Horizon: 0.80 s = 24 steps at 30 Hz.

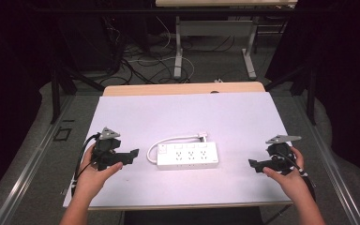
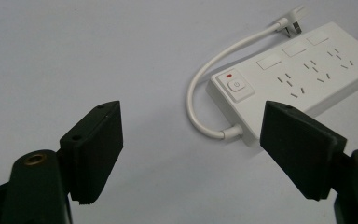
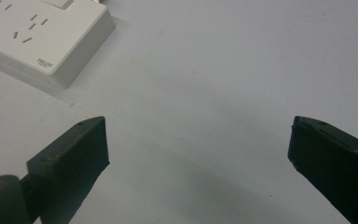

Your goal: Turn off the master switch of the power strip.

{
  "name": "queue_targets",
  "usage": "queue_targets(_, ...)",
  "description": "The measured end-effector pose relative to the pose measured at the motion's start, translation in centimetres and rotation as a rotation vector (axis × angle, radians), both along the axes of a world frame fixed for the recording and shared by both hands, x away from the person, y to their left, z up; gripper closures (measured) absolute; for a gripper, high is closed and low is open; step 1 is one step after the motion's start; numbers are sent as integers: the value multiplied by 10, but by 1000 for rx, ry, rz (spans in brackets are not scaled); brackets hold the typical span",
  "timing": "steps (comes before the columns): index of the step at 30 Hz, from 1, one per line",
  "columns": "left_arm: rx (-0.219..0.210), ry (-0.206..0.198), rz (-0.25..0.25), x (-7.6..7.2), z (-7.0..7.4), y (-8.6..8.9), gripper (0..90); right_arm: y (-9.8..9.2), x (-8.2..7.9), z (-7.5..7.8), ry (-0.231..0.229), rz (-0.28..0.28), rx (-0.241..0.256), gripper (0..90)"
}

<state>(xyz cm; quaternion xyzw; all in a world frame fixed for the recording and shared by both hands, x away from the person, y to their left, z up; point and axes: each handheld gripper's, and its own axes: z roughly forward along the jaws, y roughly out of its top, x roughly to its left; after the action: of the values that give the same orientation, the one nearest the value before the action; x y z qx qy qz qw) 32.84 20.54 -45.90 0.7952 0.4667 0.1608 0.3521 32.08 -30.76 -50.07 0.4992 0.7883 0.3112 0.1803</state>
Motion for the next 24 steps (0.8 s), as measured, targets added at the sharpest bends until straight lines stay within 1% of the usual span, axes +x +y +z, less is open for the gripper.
queue_targets(1, -12, -3, 12, 0, 0, -2, 217, 0, 0, 0, 0, -2, 0, 47)
queue_targets(2, 0, -5, 3, 1, 1, -2, 217, 0, 0, 0, -1, -3, -1, 47)
queue_targets(3, -9, -8, 0, 2, 1, -4, 217, 0, 0, 0, -1, -3, -1, 47)
queue_targets(4, 0, -6, -9, 2, 2, -4, 220, -1, 0, 0, -1, -6, -1, 47)
queue_targets(5, 3, -13, -9, 3, 2, -5, 222, -1, 0, 1, -2, -7, -1, 47)
queue_targets(6, -2, -21, -12, 3, 3, -7, 225, -1, 0, 1, -2, -7, 2, 47)
queue_targets(7, 3, -12, -18, 3, 4, -7, 225, -1, 0, 1, -2, -7, 2, 47)
queue_targets(8, 4, -20, -24, 4, 4, -8, 226, -2, 0, 1, -4, -5, 2, 47)
queue_targets(9, -5, -19, -20, 5, 4, -10, 226, -2, 0, 1, -4, -6, 2, 47)
queue_targets(10, -2, -24, -19, 5, 4, -11, 226, -2, 0, 1, -4, -6, 2, 47)
queue_targets(11, 17, -21, -28, 6, 5, -10, 227, -1, 0, 1, -2, -6, 2, 47)
queue_targets(12, 10, -23, -29, 7, 5, -12, 226, -1, 0, 1, -3, -7, 1, 47)
queue_targets(13, 22, -28, -29, 7, 5, -12, 227, -1, 0, 1, -4, -6, 0, 47)
queue_targets(15, 20, -33, -28, 9, 5, -14, 229, -1, 0, 1, -2, -4, 1, 47)
queue_targets(16, 28, -21, -38, 9, 5, -14, 229, -1, 0, 0, -2, -4, 2, 47)
queue_targets(17, 26, -29, -30, 10, 5, -16, 229, -1, 0, 0, -2, -4, 2, 47)
queue_targets(18, 28, -33, -33, 11, 5, -17, 229, -1, 0, 0, -3, -6, 1, 47)
queue_targets(20, 35, -19, -46, 12, 6, -18, 237, -1, 0, 0, 0, -9, 3, 48)
queue_targets(21, 29, -29, -42, 13, 6, -19, 241, -1, 0, 0, 0, -9, 3, 48)
queue_targets(22, 20, -30, -42, 13, 5, -21, 242, -1, 0, 0, -1, -7, 2, 48)
queue_targets(24, 23, -30, -44, 15, 6, -23, 250, -1, 0, -1, -1, -8, 1, 50)
